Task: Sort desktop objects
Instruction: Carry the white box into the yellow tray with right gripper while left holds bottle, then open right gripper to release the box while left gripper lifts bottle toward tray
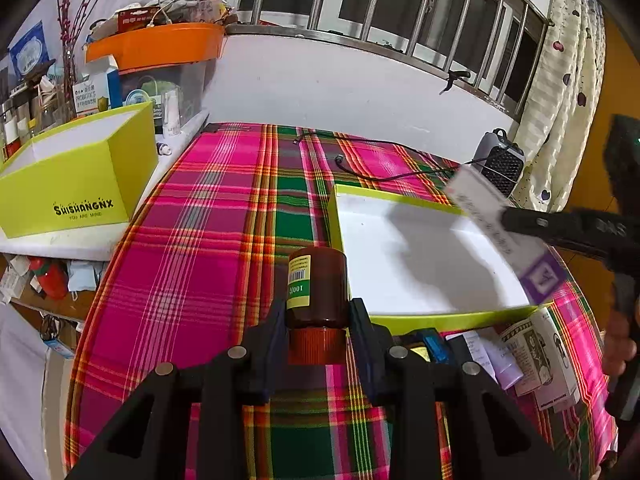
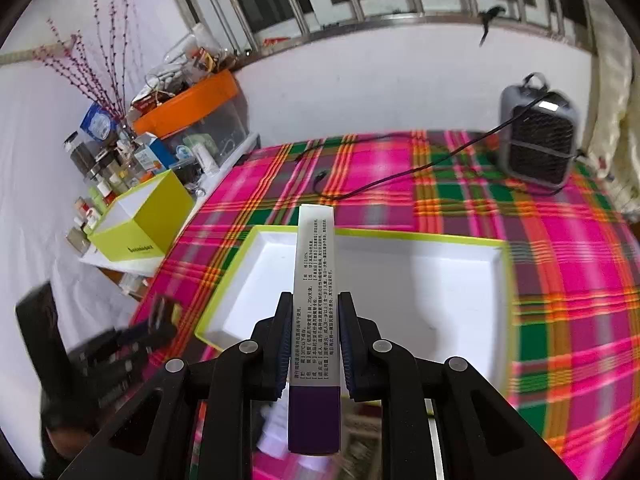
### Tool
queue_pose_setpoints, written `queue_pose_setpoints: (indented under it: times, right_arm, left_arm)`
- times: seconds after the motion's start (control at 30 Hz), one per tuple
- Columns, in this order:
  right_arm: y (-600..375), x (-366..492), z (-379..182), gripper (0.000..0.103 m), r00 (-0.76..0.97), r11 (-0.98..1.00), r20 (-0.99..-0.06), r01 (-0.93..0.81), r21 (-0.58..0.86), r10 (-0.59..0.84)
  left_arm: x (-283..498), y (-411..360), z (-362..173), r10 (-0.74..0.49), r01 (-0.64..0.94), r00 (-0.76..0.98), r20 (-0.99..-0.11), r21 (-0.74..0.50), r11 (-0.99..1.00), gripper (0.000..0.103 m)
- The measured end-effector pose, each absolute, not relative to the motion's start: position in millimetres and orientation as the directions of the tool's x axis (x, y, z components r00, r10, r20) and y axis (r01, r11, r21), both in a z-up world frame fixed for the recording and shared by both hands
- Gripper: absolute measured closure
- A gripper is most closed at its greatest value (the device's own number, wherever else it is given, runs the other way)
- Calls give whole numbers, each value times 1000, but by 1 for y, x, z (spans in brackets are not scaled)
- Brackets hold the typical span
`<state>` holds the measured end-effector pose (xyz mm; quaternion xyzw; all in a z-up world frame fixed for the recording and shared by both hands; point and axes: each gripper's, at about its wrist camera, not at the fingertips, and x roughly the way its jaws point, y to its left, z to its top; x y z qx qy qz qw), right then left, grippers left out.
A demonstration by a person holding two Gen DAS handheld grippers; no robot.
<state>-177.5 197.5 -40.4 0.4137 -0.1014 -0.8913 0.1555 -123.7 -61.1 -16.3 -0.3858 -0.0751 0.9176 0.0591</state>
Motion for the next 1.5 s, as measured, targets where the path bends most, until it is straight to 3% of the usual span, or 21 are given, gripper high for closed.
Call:
queue_pose_setpoints:
  times: [0.83,1.5]
  right_arm:
    - [115,-260,-102,79,-464,-876,-766,48,480,-445]
    - [152,-226,-83,76,-461,-786,-672,98,610,-579]
  left_arm:
    - [-102,-74,-13,151,-19,-696,-702,-192,-981,71]
    - [-99,-48,3,179,-73,-699,-693,-180,-981,71]
